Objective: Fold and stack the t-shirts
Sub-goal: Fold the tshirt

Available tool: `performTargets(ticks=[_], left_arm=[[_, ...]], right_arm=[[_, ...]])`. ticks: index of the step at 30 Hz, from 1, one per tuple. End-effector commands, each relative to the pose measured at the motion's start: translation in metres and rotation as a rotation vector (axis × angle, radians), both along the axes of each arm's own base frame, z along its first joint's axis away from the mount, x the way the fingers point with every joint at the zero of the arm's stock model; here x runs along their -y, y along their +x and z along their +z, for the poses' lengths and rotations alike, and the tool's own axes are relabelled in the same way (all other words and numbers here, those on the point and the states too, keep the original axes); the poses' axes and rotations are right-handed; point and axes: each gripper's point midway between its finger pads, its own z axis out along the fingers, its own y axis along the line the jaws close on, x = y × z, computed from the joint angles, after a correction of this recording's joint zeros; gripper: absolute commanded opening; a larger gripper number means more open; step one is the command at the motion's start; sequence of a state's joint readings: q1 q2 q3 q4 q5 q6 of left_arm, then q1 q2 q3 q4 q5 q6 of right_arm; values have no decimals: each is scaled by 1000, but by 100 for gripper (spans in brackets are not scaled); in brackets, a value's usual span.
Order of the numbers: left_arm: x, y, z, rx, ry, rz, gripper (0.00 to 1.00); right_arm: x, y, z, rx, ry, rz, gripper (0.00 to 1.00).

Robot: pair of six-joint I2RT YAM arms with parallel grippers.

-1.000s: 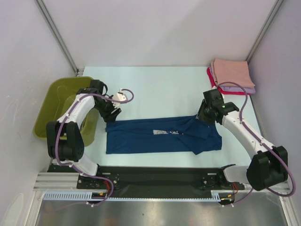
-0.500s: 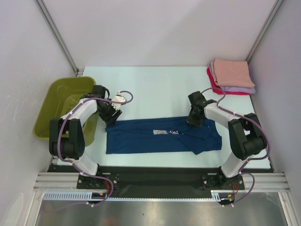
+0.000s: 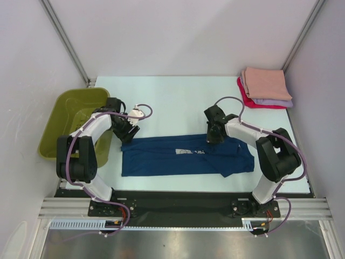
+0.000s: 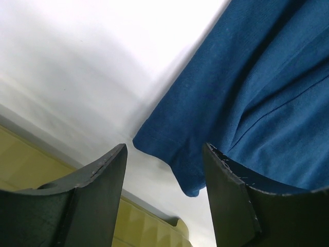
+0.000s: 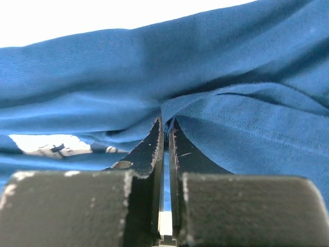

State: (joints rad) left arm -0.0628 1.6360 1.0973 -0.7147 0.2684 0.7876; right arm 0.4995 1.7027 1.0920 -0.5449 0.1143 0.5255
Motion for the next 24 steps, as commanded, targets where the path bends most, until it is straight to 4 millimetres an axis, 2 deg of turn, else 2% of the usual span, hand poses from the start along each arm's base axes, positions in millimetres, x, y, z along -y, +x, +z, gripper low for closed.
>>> performTargets(ticks=[1, 5, 8, 9, 11, 12, 14, 15, 16, 19, 20, 21, 22, 23, 24], left_arm=[[2, 9, 13, 57, -2, -18, 66], [3, 8, 12, 54, -5, -16, 66], [2, 7, 12, 50, -1, -13, 66], [0, 7, 12, 50, 7, -7, 66], [0, 7, 12, 49, 8, 8, 66], [-1, 8, 14, 58, 8, 16, 67], [-1, 12, 17, 71, 4, 47, 67], [-2, 15, 18, 78, 6, 65, 67], [-7, 23, 19, 97, 19, 113, 67], [-13, 35, 13, 95, 41, 181, 64], [-15, 36, 11, 87, 43, 194, 61], [-16, 40, 11, 86, 47, 203, 59], [-16, 38, 2, 57, 52, 209, 57], [-16, 39, 0, 46, 54, 208, 56], [-16, 37, -4, 34, 53, 204, 56]], right_arm=[[-10, 9, 6, 24, -22, 86, 0], [-17, 10, 4, 26, -48, 147, 4], [-17, 4, 3, 2, -39, 168, 35], [-19, 2, 6, -5, -19, 179, 52], [-17, 2, 16, 12, -9, 180, 65], [-18, 4, 31, 47, 13, 183, 71], [-6, 8, 46, 73, 34, 148, 77], [0, 10, 65, 119, 61, 129, 77], [19, 16, 68, 129, 74, 66, 77], [50, 27, 91, 206, 138, -31, 74], [74, 30, 86, 199, 150, -97, 70], [86, 34, 87, 210, 158, -132, 66], [96, 36, 81, 198, 158, -157, 62], [116, 39, 77, 193, 153, -207, 59], [123, 41, 72, 179, 151, -226, 54]])
